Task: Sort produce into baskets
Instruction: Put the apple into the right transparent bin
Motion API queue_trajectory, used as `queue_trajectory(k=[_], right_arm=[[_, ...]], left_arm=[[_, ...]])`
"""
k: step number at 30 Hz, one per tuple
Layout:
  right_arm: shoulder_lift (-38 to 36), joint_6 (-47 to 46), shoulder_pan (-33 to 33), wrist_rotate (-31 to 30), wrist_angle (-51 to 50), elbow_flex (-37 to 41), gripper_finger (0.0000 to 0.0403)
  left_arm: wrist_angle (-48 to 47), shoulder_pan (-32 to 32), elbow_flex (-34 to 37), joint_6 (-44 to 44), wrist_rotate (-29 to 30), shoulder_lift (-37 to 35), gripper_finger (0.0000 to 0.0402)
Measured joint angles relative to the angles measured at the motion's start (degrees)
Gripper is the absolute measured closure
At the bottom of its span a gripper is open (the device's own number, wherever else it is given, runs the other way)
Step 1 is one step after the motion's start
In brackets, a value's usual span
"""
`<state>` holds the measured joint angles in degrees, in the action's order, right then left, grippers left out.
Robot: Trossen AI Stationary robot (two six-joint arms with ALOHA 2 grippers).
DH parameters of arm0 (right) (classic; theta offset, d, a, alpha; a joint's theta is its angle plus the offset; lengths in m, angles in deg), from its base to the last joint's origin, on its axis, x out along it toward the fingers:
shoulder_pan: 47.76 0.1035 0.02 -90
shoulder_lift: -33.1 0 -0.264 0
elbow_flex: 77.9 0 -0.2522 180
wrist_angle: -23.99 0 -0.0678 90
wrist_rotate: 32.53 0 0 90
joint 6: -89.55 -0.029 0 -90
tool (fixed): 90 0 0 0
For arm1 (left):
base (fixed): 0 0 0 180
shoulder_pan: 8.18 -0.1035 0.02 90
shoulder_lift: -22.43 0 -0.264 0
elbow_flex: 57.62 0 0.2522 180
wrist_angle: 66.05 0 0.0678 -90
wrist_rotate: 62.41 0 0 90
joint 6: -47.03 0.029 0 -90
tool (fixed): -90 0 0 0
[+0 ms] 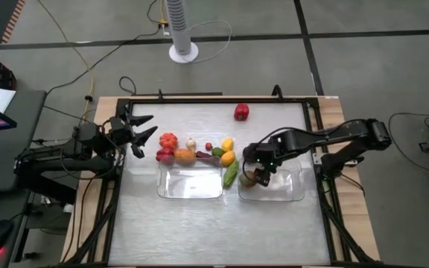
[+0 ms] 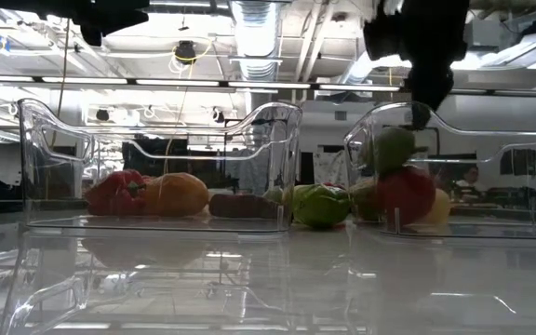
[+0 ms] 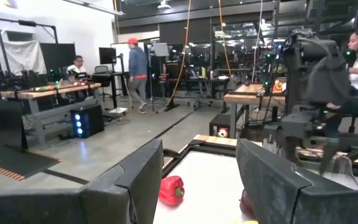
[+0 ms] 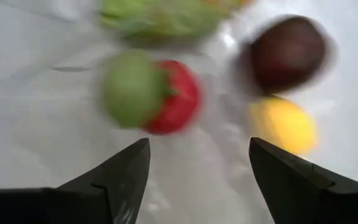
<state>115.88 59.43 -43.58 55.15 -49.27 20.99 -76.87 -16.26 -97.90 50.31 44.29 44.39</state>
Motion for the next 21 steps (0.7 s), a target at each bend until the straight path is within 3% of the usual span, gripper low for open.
queue_trajectory(k=[4,11,16,21], right_arm=[[0.0,1.6,-4.7,-4.5,-4.9,0.5,0.0107],[0.0,6.8,-15.2,-4.5,-4.7,4.3,0.0112],[-0.1,8.8,-22.4,-1.1,-3.6,8.3,0.0111],[-0.1,12.3,-25.9,3.0,4.6,10.6,0.0111]], left_arm=[[0.0,0.0,0.0,0.0,0.0,0.0,0.0209],[-0.3,0.0,0.0,0.0,0.0,0.0,0.0209],[-0.9,0.0,0.0,0.4,-0.1,0.0,0.0209],[-0.6,0.0,0.0,0.5,0.0,0.0,0.0209]])
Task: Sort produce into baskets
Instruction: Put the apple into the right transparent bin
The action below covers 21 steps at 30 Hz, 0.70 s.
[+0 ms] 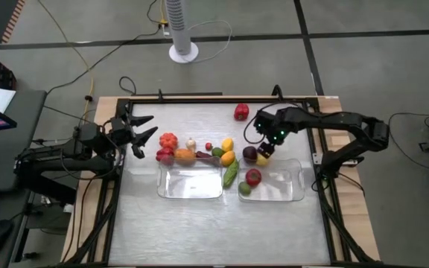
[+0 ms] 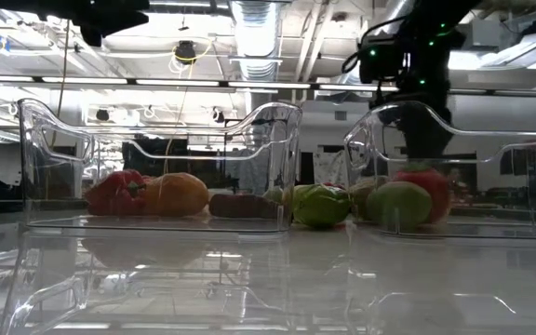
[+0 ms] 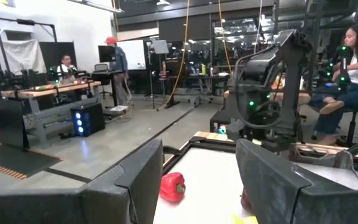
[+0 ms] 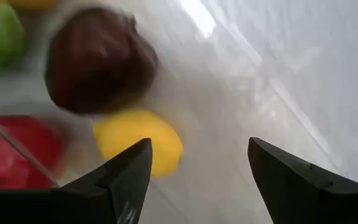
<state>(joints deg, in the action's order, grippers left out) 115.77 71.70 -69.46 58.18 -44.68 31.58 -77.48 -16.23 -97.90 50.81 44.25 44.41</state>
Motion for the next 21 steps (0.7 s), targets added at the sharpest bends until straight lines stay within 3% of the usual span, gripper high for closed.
queue_trajectory(k=[8,12,16,21], right_arm=[[0.0,2.4,1.8,0.9,15.1,0.0,0.0097],[0.4,1.5,3.5,0.9,16.4,0.0,0.0054],[2.6,-5.4,4.5,3.6,16.3,-0.1,0.0010],[8.1,-10.7,4.4,5.5,11.4,-3.2,0.0017]], left_arm=[[0.1,0.0,0.0,0.0,0.1,0.0,0.0209],[0.1,0.0,0.0,0.0,0.1,0.0,0.0209],[0.1,0.0,0.0,0.0,0.1,0.0,0.0209],[0.1,0.0,0.0,0.0,0.1,0.0,0.0209]])
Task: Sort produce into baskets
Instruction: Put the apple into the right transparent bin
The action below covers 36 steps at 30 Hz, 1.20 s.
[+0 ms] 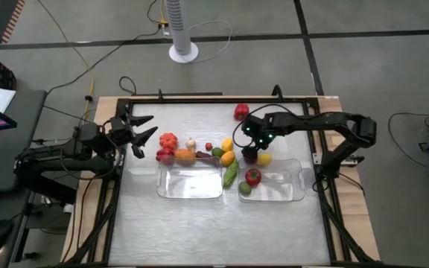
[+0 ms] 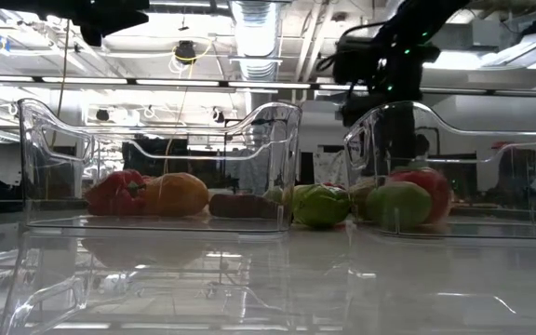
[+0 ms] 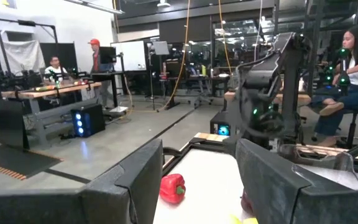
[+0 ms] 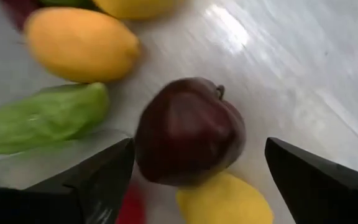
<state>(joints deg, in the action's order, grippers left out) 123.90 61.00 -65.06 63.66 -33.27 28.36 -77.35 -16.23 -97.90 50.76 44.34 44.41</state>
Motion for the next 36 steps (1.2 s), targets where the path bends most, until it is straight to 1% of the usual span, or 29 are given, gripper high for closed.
queue_trajectory(k=[5,10,13,16,19,22,26,30,33,36], right_arm=[[5.8,-1.4,0.9,-1.9,-4.0,-4.8,0.0016],[11.2,-1.4,1.1,-1.0,-7.6,-8.9,0.0020],[13.2,0.0,1.0,-0.7,-10.5,-10.9,0.0033],[14.0,1.0,1.1,-0.7,-11.3,-12.0,0.0056],[13.8,1.6,1.1,-0.7,-11.6,-12.6,0.0083],[13.4,2.4,1.1,-1.8,-12.3,-13.6,0.0096],[12.2,3.9,1.1,-4.0,-15.5,-16.2,0.0095],[10.4,4.8,1.4,-6.9,-20.2,-20.7,0.0093],[7.4,4.6,3.0,-7.8,-23.1,-23.6,0.0093],[4.0,2.8,6.1,-7.7,-25.5,-24.5,0.0092]], left_arm=[[0.0,0.0,0.0,0.0,0.0,0.0,0.0209],[-0.3,0.0,0.0,0.0,0.0,0.0,0.0209],[-0.4,0.0,0.0,0.0,0.0,0.0,0.0209],[-0.4,0.0,0.0,0.0,0.0,0.0,0.0209],[-0.4,0.0,0.0,0.0,0.0,0.0,0.0209],[-0.4,0.0,0.0,0.1,0.0,0.0,0.0209],[-0.4,0.0,0.0,0.1,0.0,0.0,0.0209],[-0.5,0.0,0.0,0.1,0.0,0.0,0.0209],[-0.9,0.0,0.0,0.5,0.1,0.0,0.0209],[-1.4,0.0,0.0,0.5,0.2,0.0,0.0209]])
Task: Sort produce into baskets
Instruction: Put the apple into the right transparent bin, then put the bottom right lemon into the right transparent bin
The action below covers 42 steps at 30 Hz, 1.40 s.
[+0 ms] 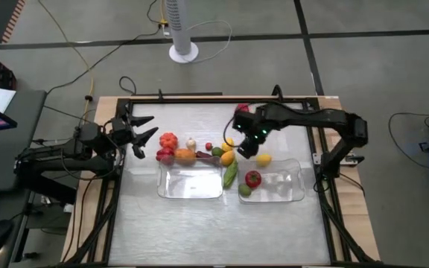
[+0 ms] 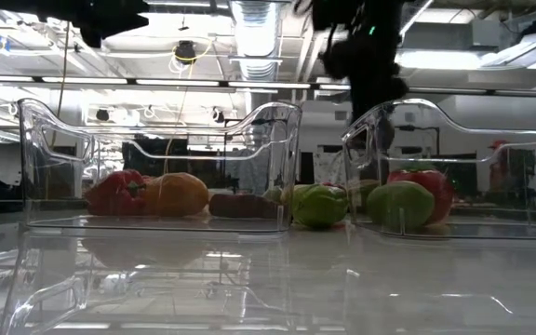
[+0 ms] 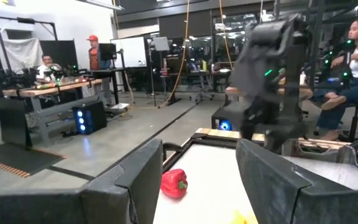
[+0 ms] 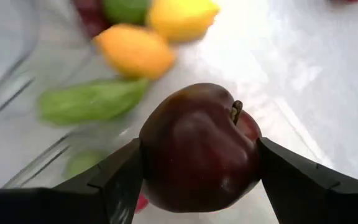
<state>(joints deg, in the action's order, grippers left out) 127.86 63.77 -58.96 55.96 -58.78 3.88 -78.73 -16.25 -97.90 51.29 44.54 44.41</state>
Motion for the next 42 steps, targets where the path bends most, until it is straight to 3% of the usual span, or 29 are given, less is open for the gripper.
queue_trajectory(k=[10,17,24,33,42], right_arm=[[-7.2,-13.2,15.1,-0.2,-3.8,8.0,0.0085],[-7.3,-18.2,20.0,-0.1,-2.9,12.0,0.0016],[-7.9,-17.1,14.8,-0.3,-3.6,11.1,0.0022],[-4.0,-13.7,-0.8,-0.1,-5.3,10.8,0.0026],[5.4,-6.7,-8.3,8.0,-5.4,10.8,0.0026]], left_arm=[[-0.2,0.0,0.0,-0.4,0.0,0.0,0.0209],[-0.3,0.0,0.0,-0.3,0.2,0.0,0.0209],[-1.0,0.0,0.0,-0.8,0.2,0.0,0.0209],[-1.7,0.0,0.0,-1.0,0.2,0.0,0.0209],[-1.7,0.0,0.0,-1.0,0.1,0.0,0.0209]])
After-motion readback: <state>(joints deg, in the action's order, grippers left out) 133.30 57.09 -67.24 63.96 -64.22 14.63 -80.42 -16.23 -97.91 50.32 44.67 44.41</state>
